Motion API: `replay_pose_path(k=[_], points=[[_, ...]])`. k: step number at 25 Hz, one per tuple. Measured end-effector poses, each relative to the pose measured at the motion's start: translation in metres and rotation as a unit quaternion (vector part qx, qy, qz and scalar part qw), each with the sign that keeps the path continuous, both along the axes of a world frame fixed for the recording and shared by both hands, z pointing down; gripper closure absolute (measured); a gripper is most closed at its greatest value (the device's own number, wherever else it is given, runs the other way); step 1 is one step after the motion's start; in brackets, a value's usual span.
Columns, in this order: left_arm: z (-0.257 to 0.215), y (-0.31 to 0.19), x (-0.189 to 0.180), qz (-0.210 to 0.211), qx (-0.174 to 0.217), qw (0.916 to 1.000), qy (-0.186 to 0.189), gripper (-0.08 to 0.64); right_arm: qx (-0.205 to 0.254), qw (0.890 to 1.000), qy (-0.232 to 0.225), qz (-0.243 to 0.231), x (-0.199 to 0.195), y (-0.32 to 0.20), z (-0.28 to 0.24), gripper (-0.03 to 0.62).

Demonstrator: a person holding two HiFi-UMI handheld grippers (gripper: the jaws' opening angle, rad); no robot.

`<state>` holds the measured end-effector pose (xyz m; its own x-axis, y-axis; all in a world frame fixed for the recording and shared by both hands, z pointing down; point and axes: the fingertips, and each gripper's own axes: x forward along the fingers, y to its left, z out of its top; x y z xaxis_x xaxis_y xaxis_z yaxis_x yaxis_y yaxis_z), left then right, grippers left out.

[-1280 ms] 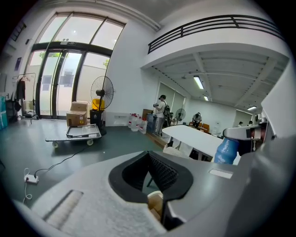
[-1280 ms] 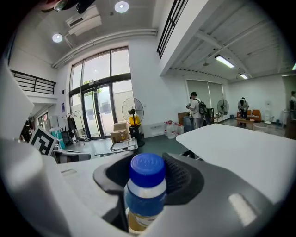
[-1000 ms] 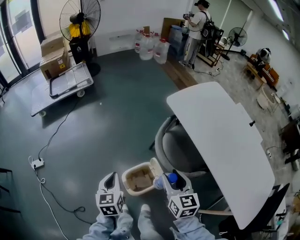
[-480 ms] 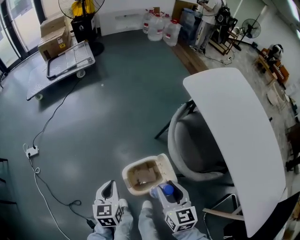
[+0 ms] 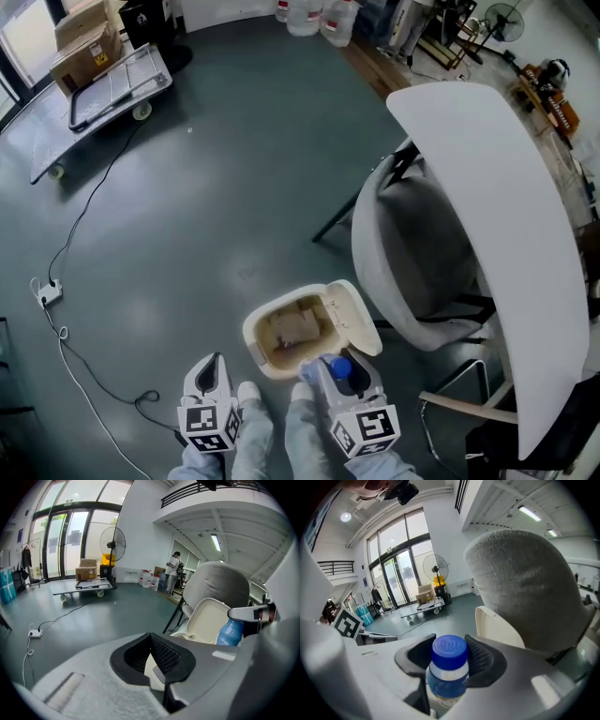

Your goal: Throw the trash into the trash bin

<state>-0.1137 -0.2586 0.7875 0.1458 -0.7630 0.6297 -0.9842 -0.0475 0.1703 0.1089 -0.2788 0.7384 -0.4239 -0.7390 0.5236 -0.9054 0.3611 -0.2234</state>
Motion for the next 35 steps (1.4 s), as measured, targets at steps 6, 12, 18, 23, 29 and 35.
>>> replay_pose_path(k=[6,12,18,23,29,35], points=[[0.013,-0.001,-0.008,0.008,-0.007,0.9999,-0.001,0.551,-0.009,1.000,-0.006,0.015,-0.009,-0.003,0.018,0.397],[0.015,-0.002,-0.020,0.005,-0.010,0.9999,-0.001,0.551,-0.013,0.999,-0.008,0.033,-0.017,-0.013,0.037,0.397],[0.023,0.001,-0.030,0.003,-0.015,0.9999,-0.004,0.551,-0.013,0.999,0.006,0.049,-0.022,-0.028,0.064,0.397],[0.030,0.003,-0.036,0.001,-0.018,0.9998,-0.003,0.551,-0.016,0.998,0.022,0.062,-0.027,-0.042,0.092,0.397],[0.034,0.005,-0.041,0.001,-0.022,0.9998,-0.003,0.551,-0.043,0.994,0.034,0.094,-0.025,-0.052,0.131,0.397],[0.040,0.012,-0.044,-0.001,-0.029,0.9996,-0.004,0.551,-0.083,0.987,0.042,0.130,-0.016,-0.056,0.173,0.397]])
